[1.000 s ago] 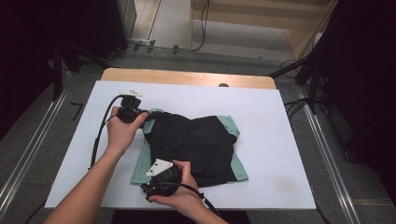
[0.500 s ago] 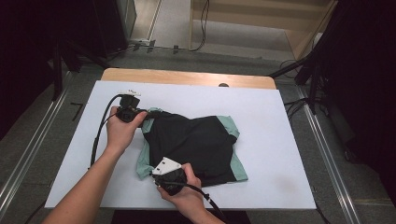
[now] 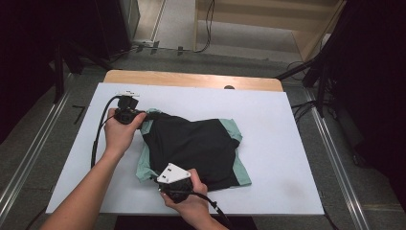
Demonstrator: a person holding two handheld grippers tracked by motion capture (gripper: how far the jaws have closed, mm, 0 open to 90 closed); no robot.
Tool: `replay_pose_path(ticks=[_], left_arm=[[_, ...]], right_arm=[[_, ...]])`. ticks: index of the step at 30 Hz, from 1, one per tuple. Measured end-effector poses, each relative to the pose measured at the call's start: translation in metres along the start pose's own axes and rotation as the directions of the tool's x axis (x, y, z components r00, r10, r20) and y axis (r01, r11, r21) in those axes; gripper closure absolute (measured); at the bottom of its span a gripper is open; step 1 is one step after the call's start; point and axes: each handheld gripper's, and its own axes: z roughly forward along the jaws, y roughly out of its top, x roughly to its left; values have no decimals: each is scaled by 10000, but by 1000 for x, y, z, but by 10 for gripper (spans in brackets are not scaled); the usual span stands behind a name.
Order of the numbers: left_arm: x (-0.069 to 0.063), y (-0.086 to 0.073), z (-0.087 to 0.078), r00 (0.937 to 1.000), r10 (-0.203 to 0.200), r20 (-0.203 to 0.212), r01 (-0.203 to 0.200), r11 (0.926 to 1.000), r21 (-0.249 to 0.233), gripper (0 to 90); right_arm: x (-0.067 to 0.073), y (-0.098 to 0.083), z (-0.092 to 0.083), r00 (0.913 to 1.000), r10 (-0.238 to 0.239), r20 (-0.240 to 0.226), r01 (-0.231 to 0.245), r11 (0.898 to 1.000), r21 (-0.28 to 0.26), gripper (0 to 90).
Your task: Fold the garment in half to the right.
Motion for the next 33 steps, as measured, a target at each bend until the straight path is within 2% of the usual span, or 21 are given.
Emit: replay_pose_path(ticks=[2,10,12,19,33], left_arm=[[2,0,-4,9999,-101,-60,100,9999,-55,819],[7,0,-19,9957,-422,-820,416,9991,-91,817],[6,1,-22,9954,-516,-809,507,9986,-130,816],[-4,8,-20,9958,-422,-809,410,9990,-164,814],[-25,22,-8,9986,22,-536,-30,9999,-155,814]], right_arm=[[1,2,-1,9996,5,-292,-11,9998,-214,821],[5,11,-3,9986,78,-524,-121,9966,-810,821],[5,14,-6,9988,44,-492,-93,9951,-988,821],[-4,13,-23,9991,250,-353,-296,9903,-1360,820],[-21,-3,-52,9955,952,2,-938,9805,-1727,822]])
